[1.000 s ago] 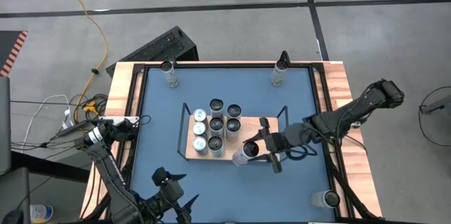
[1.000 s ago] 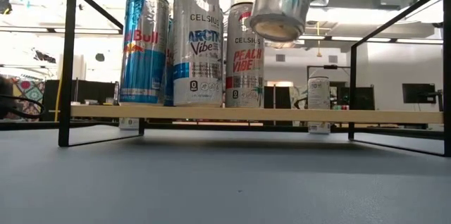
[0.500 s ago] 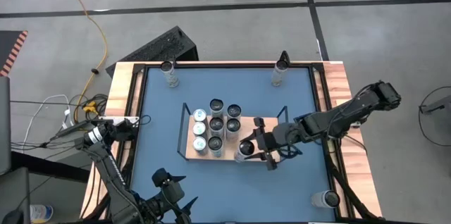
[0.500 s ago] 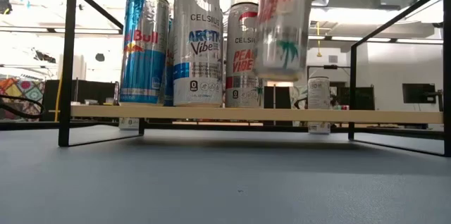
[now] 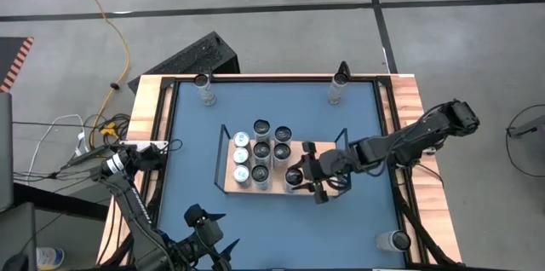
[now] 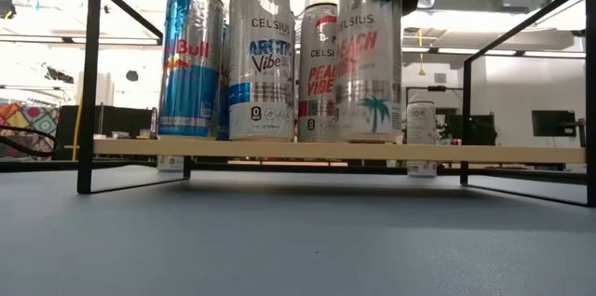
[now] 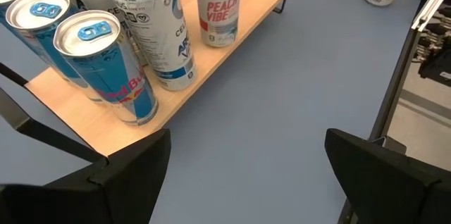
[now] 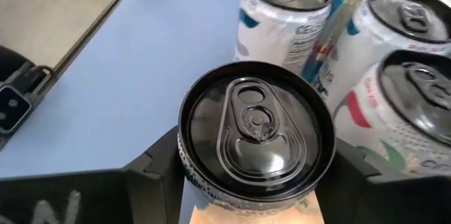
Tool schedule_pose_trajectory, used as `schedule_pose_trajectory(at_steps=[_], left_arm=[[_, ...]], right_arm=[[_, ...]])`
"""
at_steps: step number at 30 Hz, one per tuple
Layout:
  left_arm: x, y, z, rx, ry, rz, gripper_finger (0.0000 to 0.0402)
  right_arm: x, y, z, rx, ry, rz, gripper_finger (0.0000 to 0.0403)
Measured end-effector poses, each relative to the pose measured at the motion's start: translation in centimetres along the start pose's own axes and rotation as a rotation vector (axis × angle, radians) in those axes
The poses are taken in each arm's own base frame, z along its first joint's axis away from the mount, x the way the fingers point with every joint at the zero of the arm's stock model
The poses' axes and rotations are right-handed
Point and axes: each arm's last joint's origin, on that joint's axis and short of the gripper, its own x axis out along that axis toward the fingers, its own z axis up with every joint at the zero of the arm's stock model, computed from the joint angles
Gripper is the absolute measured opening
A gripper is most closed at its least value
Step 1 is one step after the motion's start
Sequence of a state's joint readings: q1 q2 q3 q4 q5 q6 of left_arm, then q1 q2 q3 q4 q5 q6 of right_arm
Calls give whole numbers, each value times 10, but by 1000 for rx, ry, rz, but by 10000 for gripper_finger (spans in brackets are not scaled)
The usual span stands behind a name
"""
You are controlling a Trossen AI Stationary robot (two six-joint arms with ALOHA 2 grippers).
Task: Place canned beverage on shelf
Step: Put the pink soda can on the shelf aligned with the other pink soda cans
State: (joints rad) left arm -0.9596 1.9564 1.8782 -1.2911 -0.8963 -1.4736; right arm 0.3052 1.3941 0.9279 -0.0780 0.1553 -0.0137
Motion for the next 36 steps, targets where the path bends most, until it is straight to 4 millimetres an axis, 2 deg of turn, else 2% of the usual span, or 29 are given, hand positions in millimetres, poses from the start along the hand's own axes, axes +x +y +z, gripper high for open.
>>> schedule_pose_trajectory(at_steps=[11,27,36], left_arm=[[0,0,0,34,-2,0,361],[1,0,1,26,-1,3,361],[4,1,4,36,-4,12,361]], right_arm=[[0,-2,-3,46,29,-61,258],[-1,-2,-4,77,45,-68,335],[-16,-4,3,96,0,-66,338]])
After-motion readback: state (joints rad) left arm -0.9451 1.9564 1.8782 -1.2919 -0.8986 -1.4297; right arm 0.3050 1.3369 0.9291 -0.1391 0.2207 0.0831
